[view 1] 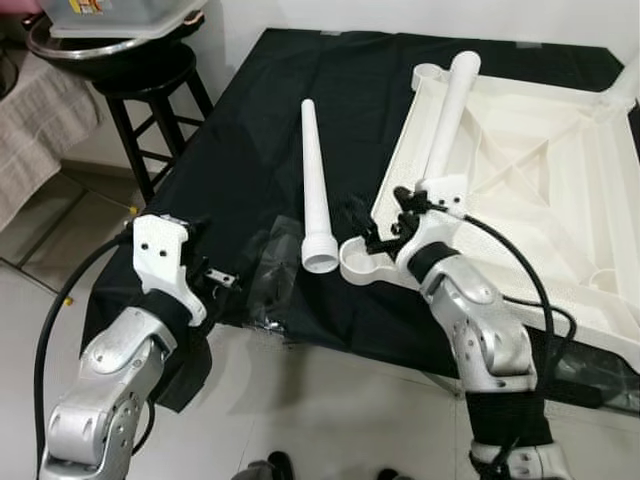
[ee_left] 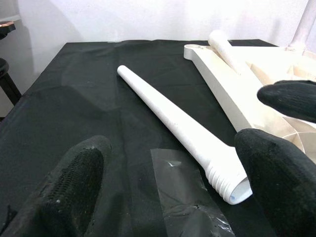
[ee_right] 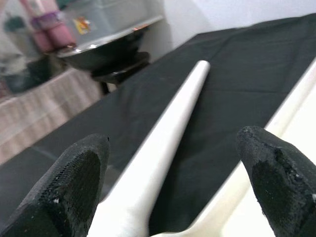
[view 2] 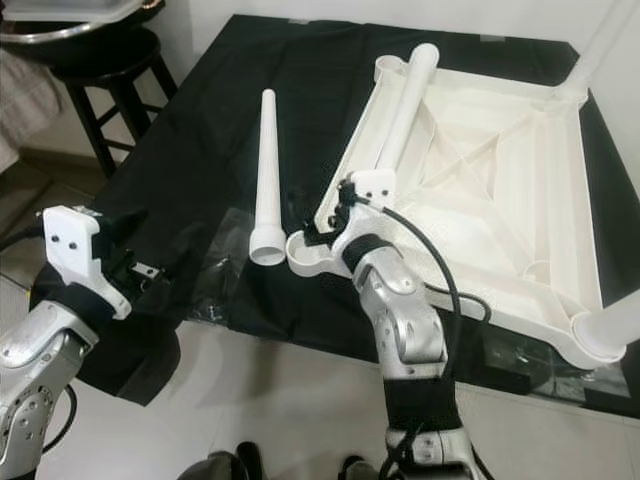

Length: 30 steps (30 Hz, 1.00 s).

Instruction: Building children table

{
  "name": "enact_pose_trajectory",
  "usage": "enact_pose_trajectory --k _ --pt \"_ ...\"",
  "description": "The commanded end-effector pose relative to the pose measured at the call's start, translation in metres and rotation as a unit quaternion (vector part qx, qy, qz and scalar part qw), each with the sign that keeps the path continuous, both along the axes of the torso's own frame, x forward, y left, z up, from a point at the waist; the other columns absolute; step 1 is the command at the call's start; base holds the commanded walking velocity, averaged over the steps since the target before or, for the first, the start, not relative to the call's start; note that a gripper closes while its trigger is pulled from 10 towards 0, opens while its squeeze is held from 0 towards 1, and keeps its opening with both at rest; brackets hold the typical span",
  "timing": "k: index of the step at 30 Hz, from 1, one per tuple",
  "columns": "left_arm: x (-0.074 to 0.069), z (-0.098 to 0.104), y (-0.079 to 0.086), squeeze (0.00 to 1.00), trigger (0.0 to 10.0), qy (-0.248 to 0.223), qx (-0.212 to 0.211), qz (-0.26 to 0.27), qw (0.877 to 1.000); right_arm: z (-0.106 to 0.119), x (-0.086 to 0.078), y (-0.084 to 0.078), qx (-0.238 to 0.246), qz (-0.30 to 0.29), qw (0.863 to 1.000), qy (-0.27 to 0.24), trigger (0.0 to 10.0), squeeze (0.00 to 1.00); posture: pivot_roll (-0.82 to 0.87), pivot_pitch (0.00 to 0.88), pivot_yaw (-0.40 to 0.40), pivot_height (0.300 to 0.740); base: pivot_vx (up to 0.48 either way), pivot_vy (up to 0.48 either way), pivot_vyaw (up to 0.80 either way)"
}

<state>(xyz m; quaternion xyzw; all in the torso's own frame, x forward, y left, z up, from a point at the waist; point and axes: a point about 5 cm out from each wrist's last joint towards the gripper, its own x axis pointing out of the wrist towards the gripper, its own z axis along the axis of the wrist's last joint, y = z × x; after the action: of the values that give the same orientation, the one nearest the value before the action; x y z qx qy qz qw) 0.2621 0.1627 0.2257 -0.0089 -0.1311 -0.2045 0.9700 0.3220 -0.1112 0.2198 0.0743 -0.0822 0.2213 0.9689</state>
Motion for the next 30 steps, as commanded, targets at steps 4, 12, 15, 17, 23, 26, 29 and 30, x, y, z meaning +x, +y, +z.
enact_pose_trajectory --k 4,12,15,17,23,26,29,30 --pt "0.002 -0.01 0.0 0.0 10.0 0.018 -0.023 0.028 0.999 -0.011 -0.011 0.009 0.003 0.024 1.0 0.013 10.0 0.0 -0.01 0.218 0.03 0.74 0.0 0.0 0.0" --pt "-0.003 -0.025 0.003 0.0 10.0 0.044 -0.052 0.047 0.997 -0.015 -0.016 0.008 -0.006 0.021 1.0 0.012 10.0 0.0 -0.02 0.202 0.028 0.74 0.0 0.0 0.0" --pt "-0.007 -0.035 0.006 0.0 10.0 0.058 -0.062 0.066 0.994 -0.02 -0.018 0.009 -0.015 0.02 1.0 0.013 10.0 0.0 -0.01 0.189 0.024 0.74 0.0 0.0 0.0" --pt "-0.007 -0.037 0.007 0.0 10.0 0.061 -0.065 0.07 0.994 -0.021 -0.018 0.01 -0.016 0.02 1.0 0.013 10.0 0.0 -0.01 0.189 0.024 0.74 0.0 0.0 0.0" --pt "-0.008 -0.037 0.01 0.0 10.0 0.054 -0.064 0.077 0.994 -0.022 -0.019 0.014 -0.024 0.03 0.999 0.008 10.0 0.0 -0.01 0.169 0.014 0.74 0.0 0.0 0.0" --pt "-0.006 -0.034 0.015 0.0 10.0 0.043 -0.068 0.083 0.993 -0.022 -0.018 0.015 -0.032 0.033 0.999 0.003 10.0 0.0 -0.01 0.159 0.014 0.74 0.0 0.0 0.0" --pt "-0.005 -0.032 0.02 0.0 10.0 0.037 -0.076 0.088 0.993 -0.024 -0.017 0.016 -0.05 0.034 0.998 -0.004 10.0 0.0 -0.01 0.152 0.01 0.74 0.0 0.0 0.0" --pt "-0.005 -0.033 0.021 0.0 10.0 0.037 -0.076 0.088 0.993 -0.025 -0.017 0.016 -0.055 0.034 0.998 -0.005 10.0 0.0 -0.01 0.152 0.01 0.74 0.0 0.0 0.0"
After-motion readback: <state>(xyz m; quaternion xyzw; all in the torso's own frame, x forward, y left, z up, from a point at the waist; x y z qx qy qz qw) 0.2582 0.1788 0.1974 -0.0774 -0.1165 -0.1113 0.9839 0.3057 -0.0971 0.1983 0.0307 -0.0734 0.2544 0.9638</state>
